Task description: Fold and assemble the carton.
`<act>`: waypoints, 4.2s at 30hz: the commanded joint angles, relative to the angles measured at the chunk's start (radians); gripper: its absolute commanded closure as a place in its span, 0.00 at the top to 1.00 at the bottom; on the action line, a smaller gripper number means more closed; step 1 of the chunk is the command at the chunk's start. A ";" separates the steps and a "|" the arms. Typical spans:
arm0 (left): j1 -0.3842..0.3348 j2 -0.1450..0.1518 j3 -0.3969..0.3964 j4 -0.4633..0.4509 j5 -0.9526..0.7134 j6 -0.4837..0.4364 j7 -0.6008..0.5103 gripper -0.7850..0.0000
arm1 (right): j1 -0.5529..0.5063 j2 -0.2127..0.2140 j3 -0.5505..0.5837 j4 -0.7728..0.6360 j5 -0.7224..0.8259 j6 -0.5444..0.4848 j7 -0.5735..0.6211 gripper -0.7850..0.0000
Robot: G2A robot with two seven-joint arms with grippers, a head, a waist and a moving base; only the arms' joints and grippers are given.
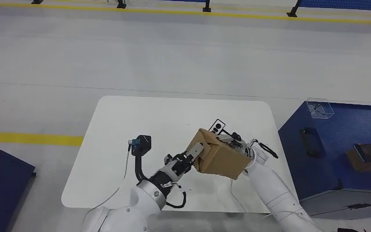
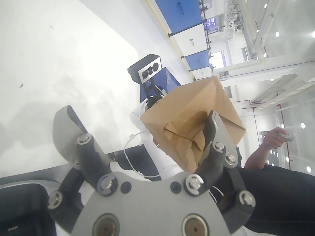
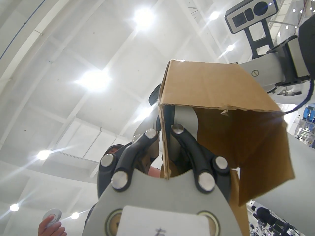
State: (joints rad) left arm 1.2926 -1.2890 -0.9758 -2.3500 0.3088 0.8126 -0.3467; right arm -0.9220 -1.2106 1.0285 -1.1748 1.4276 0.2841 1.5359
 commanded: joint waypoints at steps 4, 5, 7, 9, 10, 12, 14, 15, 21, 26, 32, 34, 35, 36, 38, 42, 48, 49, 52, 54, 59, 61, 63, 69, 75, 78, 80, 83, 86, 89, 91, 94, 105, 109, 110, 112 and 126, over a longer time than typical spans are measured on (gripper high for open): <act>-0.010 -0.001 0.017 0.000 0.027 0.051 -0.015 1.00 | 0.003 0.003 -0.006 -0.002 0.003 0.000 0.000 0.00; -0.013 -0.002 0.020 0.000 0.031 0.060 -0.018 1.00 | 0.004 0.003 -0.007 -0.003 0.004 0.000 0.000 0.00; -0.019 -0.003 0.023 0.000 0.037 0.074 -0.021 1.00 | 0.005 0.003 -0.012 -0.005 0.005 0.000 0.000 0.00; -0.024 -0.004 0.026 0.000 0.041 0.081 -0.021 1.00 | 0.008 0.004 -0.014 -0.005 0.004 0.000 0.000 0.00; -0.025 -0.005 0.026 0.000 0.038 0.079 -0.018 1.00 | 0.011 0.005 -0.013 -0.003 -0.004 -0.002 0.000 0.00; -0.025 -0.008 0.024 0.000 0.032 0.069 -0.009 1.00 | 0.012 0.004 -0.013 0.002 -0.005 -0.003 0.000 0.00; -0.022 -0.010 0.017 0.000 0.024 0.059 0.002 1.00 | 0.014 0.003 -0.014 0.007 0.002 0.000 0.000 0.00; -0.022 -0.011 0.011 0.000 0.019 0.042 0.014 1.00 | 0.016 0.002 -0.013 0.008 0.004 0.000 0.000 0.00; 0.012 -0.021 -0.053 0.000 -0.093 -0.040 0.065 1.00 | 0.017 0.002 -0.013 0.005 0.006 -0.002 0.000 0.00; 0.005 -0.012 -0.045 0.000 -0.048 0.016 -0.013 1.00 | 0.017 0.002 -0.013 0.005 0.006 -0.002 0.000 0.00; -0.021 -0.009 -0.021 0.000 -0.007 0.074 -0.062 1.00 | 0.017 0.002 -0.013 0.005 0.006 -0.002 0.000 0.00; -0.026 -0.010 -0.018 0.000 -0.006 0.094 -0.071 1.00 | 0.017 0.002 -0.013 0.005 0.006 -0.002 0.000 0.00; -0.029 -0.009 -0.015 0.000 0.000 0.106 -0.074 1.00 | 0.017 0.002 -0.013 0.005 0.006 -0.002 0.000 0.00; -0.032 -0.009 -0.011 0.000 0.006 0.116 -0.080 1.00 | 0.017 0.002 -0.013 0.005 0.006 -0.002 0.000 0.00; -0.040 -0.010 -0.007 0.000 0.011 0.129 -0.083 1.00 | 0.017 0.002 -0.013 0.005 0.006 -0.002 0.000 0.00; -0.051 -0.014 -0.013 0.000 -0.001 0.120 -0.067 1.00 | 0.017 0.002 -0.013 0.005 0.006 -0.002 0.000 0.00; -0.039 -0.021 -0.065 0.000 -0.062 0.001 -0.005 1.00 | 0.017 0.002 -0.013 0.005 0.006 -0.002 0.000 0.00; -0.039 -0.021 -0.065 0.000 -0.062 0.001 -0.005 1.00 | 0.017 0.002 -0.013 0.005 0.006 -0.002 0.000 0.00; -0.039 -0.021 -0.065 0.000 -0.062 0.001 -0.005 1.00 | 0.017 0.002 -0.013 0.005 0.006 -0.002 0.000 0.00; -0.039 -0.021 -0.065 0.000 -0.062 0.001 -0.005 1.00 | 0.017 0.002 -0.013 0.005 0.006 -0.002 0.000 0.00; -0.039 -0.021 -0.065 0.000 -0.062 0.001 -0.005 1.00 | 0.017 0.002 -0.013 0.005 0.006 -0.002 0.000 0.00; -0.039 -0.021 -0.065 0.000 -0.062 0.001 -0.005 1.00 | 0.014 0.002 -0.008 -0.001 0.002 0.000 -0.044 0.00; -0.039 -0.021 -0.065 0.000 -0.062 0.001 -0.005 1.00 | 0.016 0.006 0.010 -0.010 0.004 0.059 -0.157 0.00; -0.039 -0.021 -0.065 0.000 -0.062 0.001 -0.005 1.00 | 0.035 0.033 0.121 -0.070 -0.011 0.237 -0.684 0.00; -0.039 -0.021 -0.065 0.000 -0.062 0.001 -0.005 1.00 | 0.051 0.042 0.202 -0.187 0.107 0.433 -1.296 0.00; -0.039 -0.021 -0.065 0.000 -0.062 0.001 -0.005 1.00 | 0.055 0.040 0.210 -0.267 0.203 0.509 -1.589 0.00; -0.039 -0.021 -0.065 0.000 -0.062 0.001 -0.005 1.00 | 0.061 0.039 0.217 -0.323 0.284 0.548 -1.808 0.00; -0.039 -0.021 -0.065 0.000 -0.062 0.001 -0.005 1.00 | 0.074 0.039 0.214 -0.410 0.407 0.558 -2.127 0.00; -0.039 -0.021 -0.065 0.000 -0.062 0.001 -0.005 1.00 | 0.097 0.037 0.184 -0.470 0.541 0.523 -2.465 0.00; -0.039 -0.021 -0.065 0.000 -0.062 0.001 -0.005 1.00 | 0.119 0.035 0.109 -0.514 0.686 0.363 -2.709 0.00; -0.039 -0.021 -0.065 0.000 -0.062 0.001 -0.005 1.00 | 0.143 0.041 0.041 -0.516 0.769 0.242 -2.830 0.00; -0.039 -0.021 -0.065 0.000 -0.062 0.001 -0.005 1.00 | 0.199 0.051 -0.030 -0.494 0.891 0.073 -2.998 0.00; -0.039 -0.021 -0.065 0.000 -0.062 0.001 -0.005 1.00 | 0.267 0.028 -0.098 -0.327 1.065 -0.314 -3.072 0.00; -0.039 -0.021 -0.065 0.000 -0.062 0.001 -0.005 1.00 | 0.287 0.018 -0.138 -0.248 1.001 -0.309 -3.034 0.00; -0.039 -0.021 -0.065 0.000 -0.062 0.001 -0.005 1.00 | 0.292 0.014 -0.151 -0.220 0.988 -0.304 -3.030 0.00; -0.039 -0.021 -0.065 0.000 -0.062 0.001 -0.005 1.00 | 0.305 0.006 -0.172 -0.168 0.968 -0.301 -3.015 0.00; -0.039 -0.021 -0.065 0.000 -0.062 0.001 -0.005 1.00 | 0.355 -0.066 -0.249 0.040 1.051 -0.299 -2.894 0.34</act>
State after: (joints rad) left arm 1.2535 -1.3096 -1.0405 -2.3500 0.2470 0.8132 -0.3517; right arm -0.5687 -1.2724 0.7807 -1.1450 2.4613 -0.0221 -1.3654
